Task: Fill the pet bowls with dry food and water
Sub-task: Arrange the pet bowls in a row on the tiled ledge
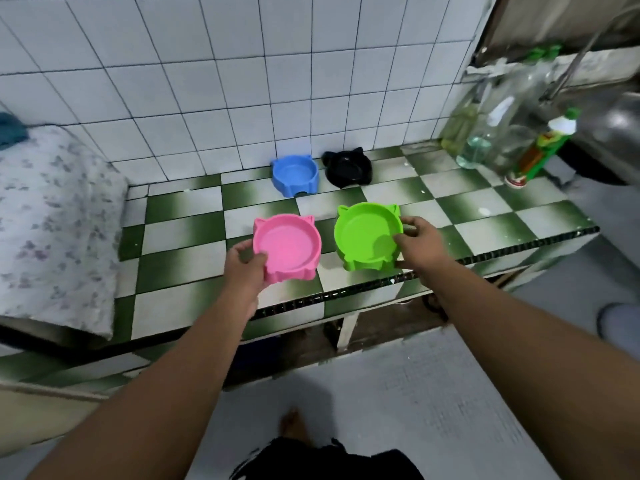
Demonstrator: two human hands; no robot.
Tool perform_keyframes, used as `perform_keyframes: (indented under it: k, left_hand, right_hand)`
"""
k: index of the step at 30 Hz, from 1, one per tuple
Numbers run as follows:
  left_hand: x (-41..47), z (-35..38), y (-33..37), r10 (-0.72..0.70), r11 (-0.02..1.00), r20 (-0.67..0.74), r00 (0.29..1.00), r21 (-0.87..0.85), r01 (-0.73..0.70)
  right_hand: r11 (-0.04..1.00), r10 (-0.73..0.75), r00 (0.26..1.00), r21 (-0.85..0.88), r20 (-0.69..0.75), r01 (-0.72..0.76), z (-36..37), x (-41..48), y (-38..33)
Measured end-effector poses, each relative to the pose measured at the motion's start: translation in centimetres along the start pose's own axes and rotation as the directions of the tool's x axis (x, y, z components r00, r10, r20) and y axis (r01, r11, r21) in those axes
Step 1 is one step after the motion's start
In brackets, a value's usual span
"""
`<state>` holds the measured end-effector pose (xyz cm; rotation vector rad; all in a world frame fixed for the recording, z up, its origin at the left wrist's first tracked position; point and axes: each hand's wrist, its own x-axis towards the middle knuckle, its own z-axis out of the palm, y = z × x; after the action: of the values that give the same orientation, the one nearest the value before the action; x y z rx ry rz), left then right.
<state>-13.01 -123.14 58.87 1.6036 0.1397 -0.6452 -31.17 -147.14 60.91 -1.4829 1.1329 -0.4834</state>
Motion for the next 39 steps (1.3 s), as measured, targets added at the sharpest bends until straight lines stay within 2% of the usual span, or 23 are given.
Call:
perform_keyframes:
  k: [6,10,16,22,26,31,39]
  left_hand:
    - [4.9,3.5,1.3,-0.024,0.997,-0.032,0.999,0.075,0.026]
    - [7.2,6.3,1.0,-0.048,0.997,-0.056,0.997,0.063,0.051]
    - [9.8,9.5,-0.4,-0.101,0.992,-0.128,0.987,0.056,0.109]
    - [11.2,11.7,0.0,-0.047,0.988,-0.19,0.981,0.136,0.073]
    - [12.1,12.1,-0.5,0.007,0.964,-0.249,0.969,0.259,0.06]
    - [13.4,12.4,-0.8,-0.02,0.937,-0.31,0.951,0.327,0.126]
    - [13.7,13.2,-0.6,-0.075,0.934,-0.394,0.916,0.294,0.203]
  right_hand:
    - [0.997,0.067,0.998,0.032,-0.019,-0.066,0.9,5.5,-0.6]
    - [0.995,0.099,0.995,0.015,0.004,-0.099,1.2,9.4,-0.5]
    - [0.986,0.105,0.994,-0.134,0.04,-0.099,1.1,16.0,0.7]
    - [0.966,0.069,0.992,-0.257,0.103,-0.04,1.9,20.8,1.4]
    - [0.956,0.082,0.992,-0.29,0.099,-0.05,2.2,22.4,2.0]
    - [0.937,0.056,0.996,-0.349,0.065,-0.03,2.1,23.3,2.6]
    - [0.913,0.047,0.999,-0.407,0.027,-0.032,2.3,23.6,2.8]
